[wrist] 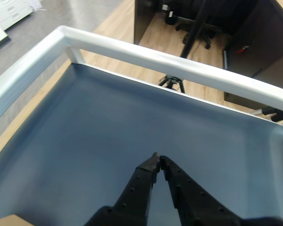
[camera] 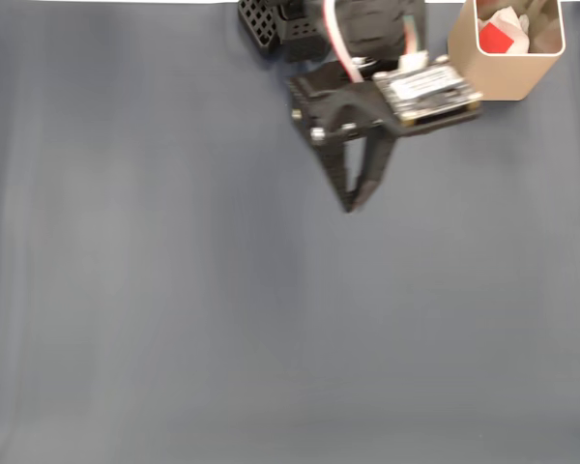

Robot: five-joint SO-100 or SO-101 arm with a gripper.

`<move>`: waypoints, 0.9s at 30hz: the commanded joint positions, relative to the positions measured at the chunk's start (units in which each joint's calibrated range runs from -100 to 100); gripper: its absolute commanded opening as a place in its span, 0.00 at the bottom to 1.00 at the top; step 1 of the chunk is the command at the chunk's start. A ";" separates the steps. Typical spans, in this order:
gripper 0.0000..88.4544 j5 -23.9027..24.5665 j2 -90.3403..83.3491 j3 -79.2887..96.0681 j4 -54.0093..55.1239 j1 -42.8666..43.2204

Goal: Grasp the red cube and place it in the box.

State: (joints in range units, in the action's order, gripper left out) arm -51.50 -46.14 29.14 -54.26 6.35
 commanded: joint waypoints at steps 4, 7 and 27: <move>0.00 0.15 -3.23 7.50 3.83 -7.81; 0.00 0.00 -5.83 12.70 5.56 -10.08; 0.00 1.76 -24.78 42.51 10.15 -12.28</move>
State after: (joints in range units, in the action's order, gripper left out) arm -49.74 -67.54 69.76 -45.00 -6.13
